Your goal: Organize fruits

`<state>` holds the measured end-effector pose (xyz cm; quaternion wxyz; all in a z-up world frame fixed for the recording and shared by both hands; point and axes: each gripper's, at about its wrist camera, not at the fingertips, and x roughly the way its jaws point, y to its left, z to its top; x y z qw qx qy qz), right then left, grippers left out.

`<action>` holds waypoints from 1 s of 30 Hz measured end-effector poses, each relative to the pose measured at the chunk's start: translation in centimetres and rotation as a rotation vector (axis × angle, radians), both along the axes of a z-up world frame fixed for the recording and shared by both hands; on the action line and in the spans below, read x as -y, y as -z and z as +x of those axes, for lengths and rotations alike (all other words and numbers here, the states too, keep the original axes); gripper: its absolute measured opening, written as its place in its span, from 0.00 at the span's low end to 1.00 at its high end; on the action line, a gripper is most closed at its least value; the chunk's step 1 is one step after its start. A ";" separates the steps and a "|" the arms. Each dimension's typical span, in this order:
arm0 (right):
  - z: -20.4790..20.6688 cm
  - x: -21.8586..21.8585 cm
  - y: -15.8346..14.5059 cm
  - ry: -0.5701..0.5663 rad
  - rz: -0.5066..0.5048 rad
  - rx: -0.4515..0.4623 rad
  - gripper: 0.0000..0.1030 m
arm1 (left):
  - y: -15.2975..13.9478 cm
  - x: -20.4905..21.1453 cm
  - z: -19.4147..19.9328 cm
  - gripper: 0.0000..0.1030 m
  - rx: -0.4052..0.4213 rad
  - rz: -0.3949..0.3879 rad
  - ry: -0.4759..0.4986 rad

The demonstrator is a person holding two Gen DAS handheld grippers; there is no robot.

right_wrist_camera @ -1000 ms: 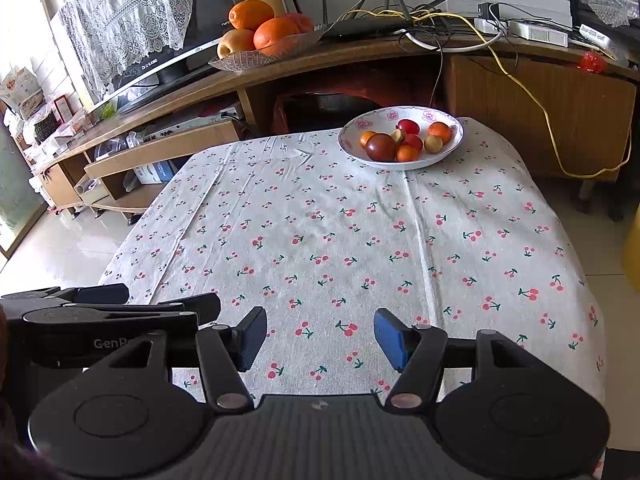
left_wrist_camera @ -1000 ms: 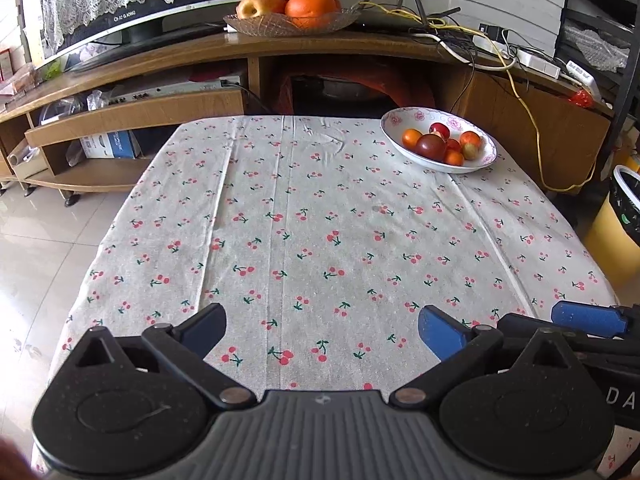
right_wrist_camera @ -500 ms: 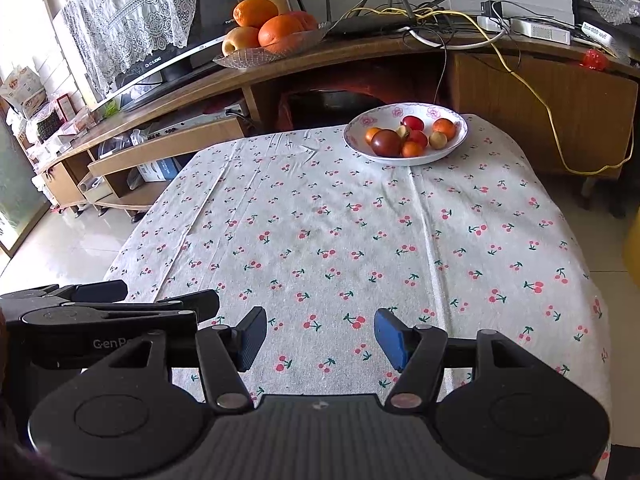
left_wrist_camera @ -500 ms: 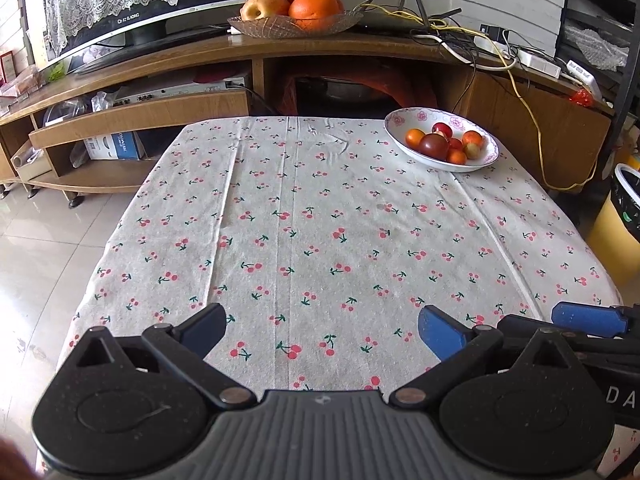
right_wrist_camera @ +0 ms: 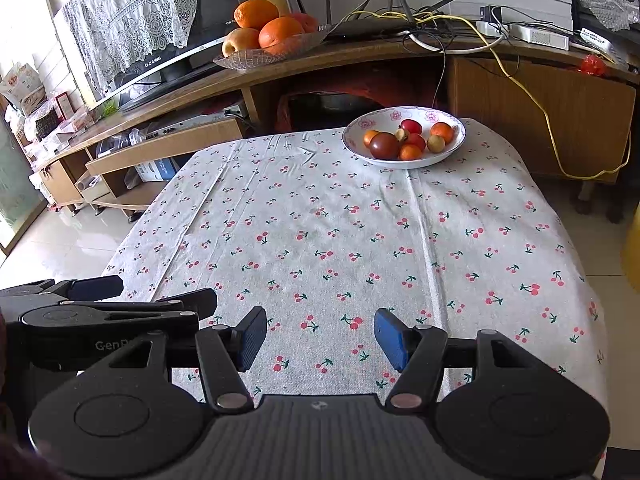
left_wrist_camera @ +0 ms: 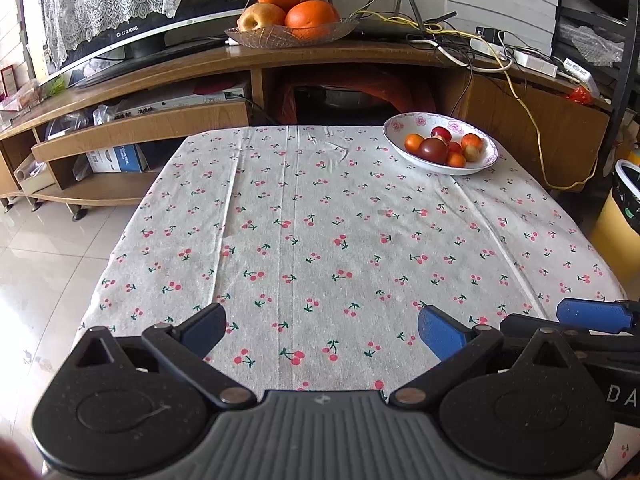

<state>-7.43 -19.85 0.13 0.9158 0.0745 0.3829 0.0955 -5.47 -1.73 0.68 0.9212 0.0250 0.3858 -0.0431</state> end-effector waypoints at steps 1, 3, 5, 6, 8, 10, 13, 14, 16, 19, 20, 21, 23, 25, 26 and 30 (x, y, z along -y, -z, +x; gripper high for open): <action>0.0 0.0 0.0 0.000 -0.002 0.002 0.54 | 0.0 0.0 0.0 1.00 0.006 0.004 0.001; 0.0 -0.1 0.0 0.001 -0.007 0.006 0.54 | -0.1 0.0 -0.1 1.00 0.011 0.007 0.001; 0.0 -0.1 0.0 0.003 -0.008 0.007 0.56 | -0.1 -0.1 0.0 1.00 0.010 0.002 0.001; 0.0 -0.1 0.0 0.005 -0.010 0.008 0.57 | 0.0 -0.1 0.0 1.00 0.010 0.001 0.000; 0.0 -0.1 0.0 0.007 -0.012 0.009 0.57 | 0.0 -0.1 0.0 1.00 0.010 0.002 0.000; -0.1 -0.1 0.0 0.008 -0.014 0.010 0.57 | 0.0 -0.1 0.0 1.00 0.008 0.001 0.001; -0.1 -0.1 0.0 0.009 -0.014 0.010 0.57 | 0.0 -0.1 0.1 1.00 0.007 -0.002 0.003; -0.1 -0.1 0.0 0.010 -0.014 0.011 0.57 | 0.0 -0.1 0.0 1.00 0.009 -0.001 0.002; -0.1 -0.1 0.0 0.014 -0.016 0.011 0.57 | -0.1 0.0 0.0 1.00 0.013 0.004 0.002; -0.1 0.0 0.0 0.015 -0.018 0.010 0.57 | 0.0 -0.1 0.0 1.00 0.009 0.000 0.005; 0.0 0.0 0.0 0.015 -0.019 0.010 0.57 | 0.0 -0.1 0.0 1.00 0.008 0.000 0.005; 0.0 0.0 0.0 0.015 -0.019 0.009 0.57 | 0.0 -0.1 0.0 1.00 0.007 0.000 0.005; 0.0 0.0 0.0 0.016 -0.019 0.008 0.57 | 0.0 -0.1 0.0 1.00 0.008 0.001 0.005; -0.1 0.0 0.0 0.017 -0.020 0.009 0.58 | 0.0 -0.1 0.0 1.00 0.006 -0.003 0.005; -0.1 0.0 0.0 0.018 -0.020 0.010 0.58 | 0.0 -0.1 0.0 1.00 0.007 -0.004 0.006; 0.0 0.0 0.1 0.021 -0.024 0.009 0.58 | 0.0 -0.1 0.0 1.00 0.007 -0.003 0.006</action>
